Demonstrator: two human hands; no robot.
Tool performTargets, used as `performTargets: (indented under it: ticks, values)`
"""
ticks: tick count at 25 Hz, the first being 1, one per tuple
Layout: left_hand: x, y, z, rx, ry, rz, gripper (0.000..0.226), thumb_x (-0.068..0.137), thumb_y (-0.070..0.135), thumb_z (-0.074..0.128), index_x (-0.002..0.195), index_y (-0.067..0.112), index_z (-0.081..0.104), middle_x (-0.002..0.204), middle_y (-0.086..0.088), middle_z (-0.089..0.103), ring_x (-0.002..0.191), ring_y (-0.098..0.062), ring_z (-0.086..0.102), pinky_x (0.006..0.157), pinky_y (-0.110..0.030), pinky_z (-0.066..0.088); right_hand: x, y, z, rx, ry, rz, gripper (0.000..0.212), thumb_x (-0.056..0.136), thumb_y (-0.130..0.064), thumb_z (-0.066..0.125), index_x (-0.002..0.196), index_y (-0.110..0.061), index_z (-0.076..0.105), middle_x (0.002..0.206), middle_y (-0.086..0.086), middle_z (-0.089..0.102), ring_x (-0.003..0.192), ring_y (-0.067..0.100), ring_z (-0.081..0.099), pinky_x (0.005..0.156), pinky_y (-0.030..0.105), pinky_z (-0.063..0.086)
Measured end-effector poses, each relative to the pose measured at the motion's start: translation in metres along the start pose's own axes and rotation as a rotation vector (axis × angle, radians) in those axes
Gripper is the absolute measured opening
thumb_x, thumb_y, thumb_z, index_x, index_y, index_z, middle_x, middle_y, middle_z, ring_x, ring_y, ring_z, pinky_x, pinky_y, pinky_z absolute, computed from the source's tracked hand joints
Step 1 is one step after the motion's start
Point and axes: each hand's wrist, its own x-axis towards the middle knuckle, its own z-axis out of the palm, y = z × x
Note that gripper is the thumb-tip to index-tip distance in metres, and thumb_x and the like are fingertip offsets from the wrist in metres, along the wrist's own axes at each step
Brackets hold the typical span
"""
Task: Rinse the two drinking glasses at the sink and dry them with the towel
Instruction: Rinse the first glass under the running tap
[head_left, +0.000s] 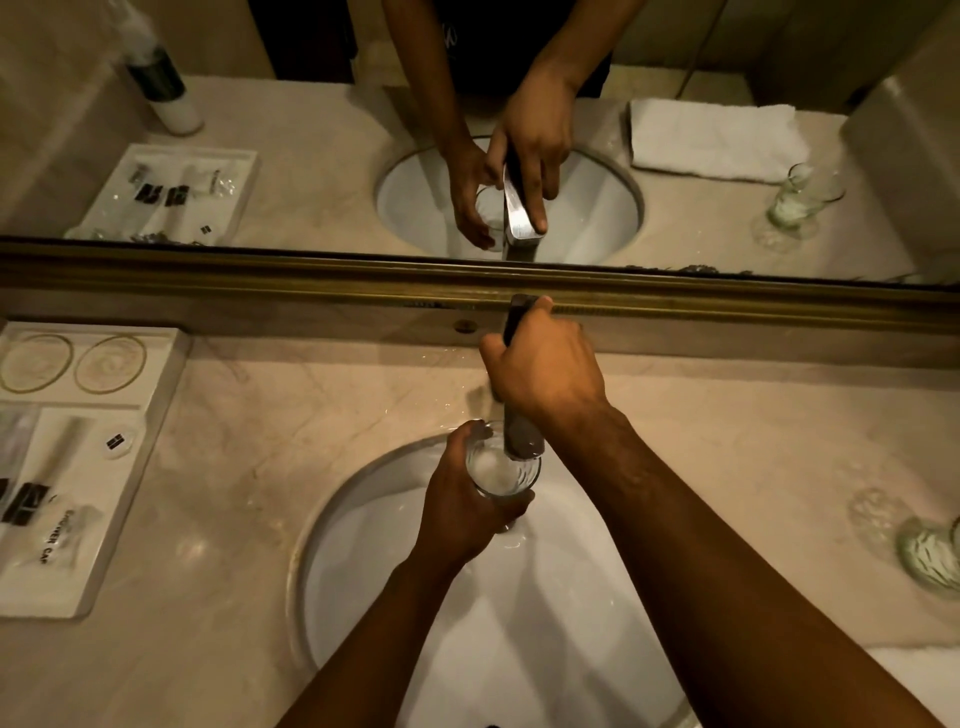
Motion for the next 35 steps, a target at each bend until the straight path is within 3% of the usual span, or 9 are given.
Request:
performTargets:
  ticks: [2,8,13,18,21,26,28,31,35]
  values:
    - [-0.001,0.002,0.001,-0.006,-0.02,0.009,0.085,0.064,0.014,0.095,0.131,0.03,0.045,0.106,0.017,0.06,0.076,0.018,0.063,0.055,-0.005,0.049,0.001,-0.001,0.0,-0.004,0.004,-0.004,0.05,0.095,-0.034,0.056,0.134,-0.006,0.044,0.098,0.006,0.057,0.089,0.025,0.059,0.072,0.035,0.05]
    - [-0.003,-0.001,0.007,0.053,0.001,0.058,0.098,0.059,0.04,0.096,0.14,0.034,0.04,0.129,0.013,0.058,0.113,-0.013,0.062,0.09,-0.024,0.057,0.006,-0.005,-0.003,-0.08,-0.023,-0.024,0.041,0.096,-0.036,0.057,0.126,-0.009,0.053,0.118,0.009,0.054,0.091,0.02,0.048,0.075,0.033,0.043]
    - [-0.004,-0.004,0.007,0.014,0.023,0.065,0.099,0.056,0.037,0.097,0.139,0.033,0.043,0.131,0.009,0.061,0.115,-0.018,0.063,0.091,-0.039,0.061,0.003,0.001,-0.009,0.033,-0.06,-0.043,0.045,0.098,-0.044,0.052,0.13,-0.013,0.049,0.116,0.007,0.06,0.099,0.023,0.06,0.082,0.035,0.05]
    - [-0.006,-0.005,0.0,-0.017,0.008,0.074,0.098,0.056,0.029,0.098,0.139,0.033,0.045,0.131,0.016,0.06,0.116,-0.008,0.06,0.084,-0.014,0.054,-0.039,0.072,0.002,0.6,0.238,0.04,0.022,0.105,-0.026,0.042,0.11,-0.024,0.064,0.086,-0.007,0.066,0.073,0.0,0.059,0.067,0.018,0.045]
    - [-0.005,-0.007,-0.004,0.003,-0.049,0.08,0.097,0.057,0.033,0.097,0.137,0.039,0.044,0.129,0.024,0.058,0.116,0.0,0.058,0.084,-0.009,0.049,-0.082,0.127,0.028,0.4,0.231,0.038,0.031,0.092,-0.001,0.053,0.086,-0.027,0.069,0.083,-0.015,0.068,0.079,-0.008,0.061,0.067,0.011,0.043]
    - [0.008,-0.008,-0.014,0.11,-0.25,0.127,0.099,0.056,0.036,0.098,0.134,0.047,0.039,0.126,0.028,0.057,0.114,0.009,0.057,0.092,-0.015,0.051,-0.096,0.168,0.067,-0.074,-0.109,-0.584,0.059,0.069,0.005,0.063,0.121,-0.023,0.066,0.123,-0.002,0.067,0.114,0.017,0.063,0.094,0.024,0.048]
    - [0.017,-0.011,-0.017,0.141,-0.327,0.133,0.101,0.057,0.035,0.097,0.138,0.042,0.038,0.13,0.021,0.06,0.116,0.002,0.059,0.096,-0.025,0.055,-0.076,0.174,0.073,-0.115,-0.19,-0.674,0.064,0.069,0.007,0.066,0.128,-0.02,0.064,0.134,0.002,0.064,0.126,0.023,0.057,0.101,0.029,0.047]
    - [0.029,-0.012,-0.02,0.173,-0.415,0.141,0.106,0.057,0.03,0.097,0.144,0.032,0.038,0.132,0.013,0.06,0.119,-0.008,0.061,0.097,-0.029,0.055,-0.052,0.18,0.089,-0.197,-0.254,-0.804,0.045,0.079,-0.001,0.064,0.12,-0.02,0.07,0.126,0.005,0.068,0.116,0.026,0.064,0.09,0.037,0.058]
    - [0.043,-0.012,-0.024,0.204,-0.566,0.121,0.107,0.059,0.013,0.097,0.146,0.03,0.037,0.128,0.026,0.052,0.117,0.005,0.056,0.089,-0.006,0.048,-0.025,0.179,0.107,-0.335,-0.278,-0.896,0.018,0.078,-0.015,0.077,0.096,-0.016,0.077,0.105,0.01,0.073,0.092,0.032,0.069,0.071,0.036,0.059]
